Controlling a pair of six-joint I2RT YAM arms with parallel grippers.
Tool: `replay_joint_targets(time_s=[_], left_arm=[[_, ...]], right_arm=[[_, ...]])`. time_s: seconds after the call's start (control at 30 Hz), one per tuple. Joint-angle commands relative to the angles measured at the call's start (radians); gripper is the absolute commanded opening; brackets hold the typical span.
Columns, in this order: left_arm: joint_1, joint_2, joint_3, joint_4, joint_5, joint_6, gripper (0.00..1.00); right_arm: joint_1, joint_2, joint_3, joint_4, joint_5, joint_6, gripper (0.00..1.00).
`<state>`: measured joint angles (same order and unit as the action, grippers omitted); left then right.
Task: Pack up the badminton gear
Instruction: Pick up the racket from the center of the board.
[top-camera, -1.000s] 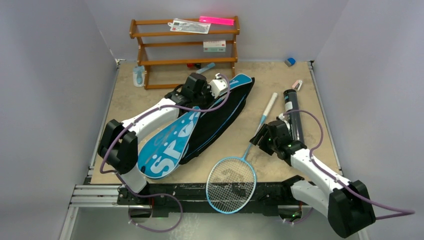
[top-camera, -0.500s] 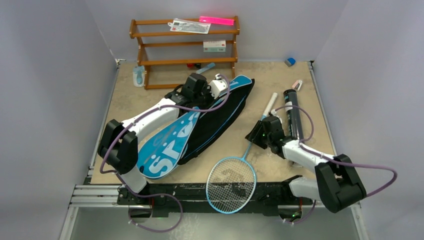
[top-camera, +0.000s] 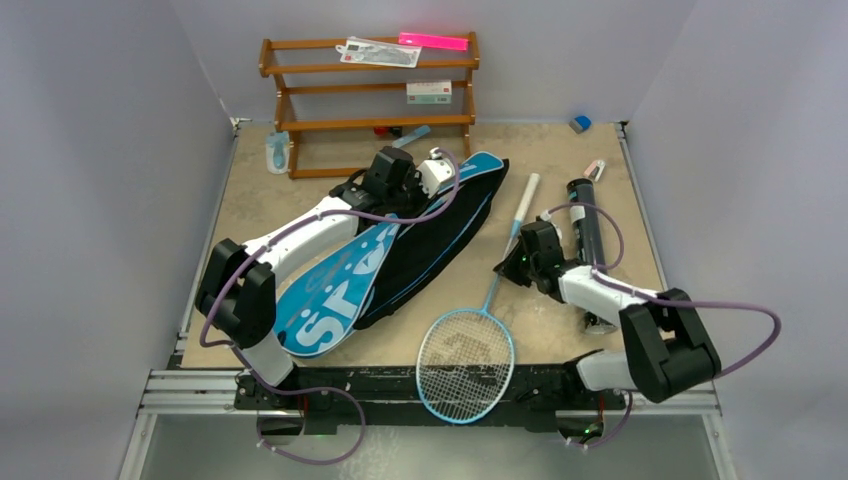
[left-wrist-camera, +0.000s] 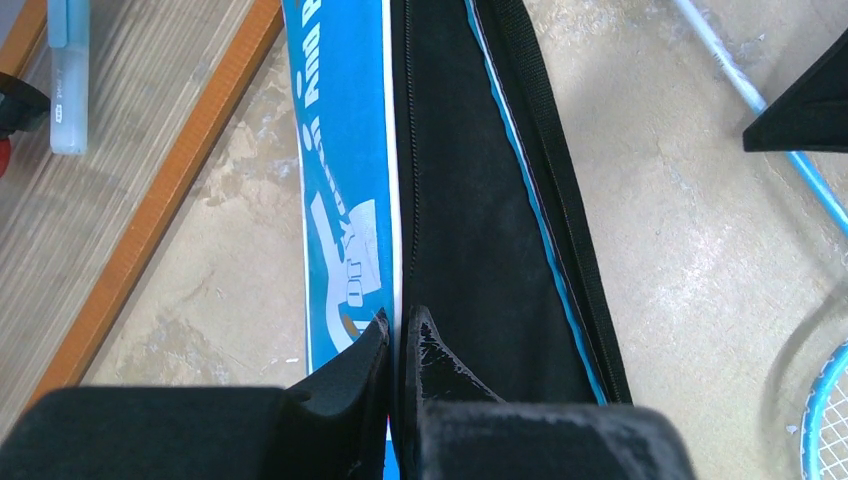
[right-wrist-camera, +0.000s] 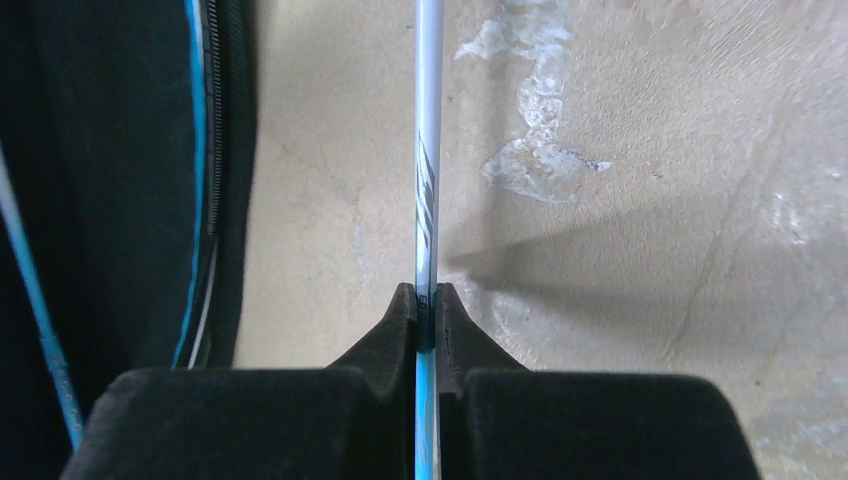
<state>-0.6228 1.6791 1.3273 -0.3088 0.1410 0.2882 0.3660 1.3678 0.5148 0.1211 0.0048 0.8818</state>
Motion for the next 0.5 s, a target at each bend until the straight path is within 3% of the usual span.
replay_joint_targets(time_s=[0.0, 0.27, 0.47], left_arm=[[-0.001, -0.055, 0.05, 0.034, -0.008, -0.018, 0.0], [0.001, -0.035, 0.074, 0.029, -0.058, -0.086, 0.0], [0.002, -0.027, 0.088, 0.026, -0.11, -0.136, 0.0]], right_arm=[[-0.002, -0.105, 0.116, -0.137, 0.095, 0.01, 0.0], [-0.002, -0.22, 0.226, -0.283, 0.26, 0.091, 0.0], [-0.002, -0.086, 0.463, -0.558, 0.377, 0.292, 0.0]])
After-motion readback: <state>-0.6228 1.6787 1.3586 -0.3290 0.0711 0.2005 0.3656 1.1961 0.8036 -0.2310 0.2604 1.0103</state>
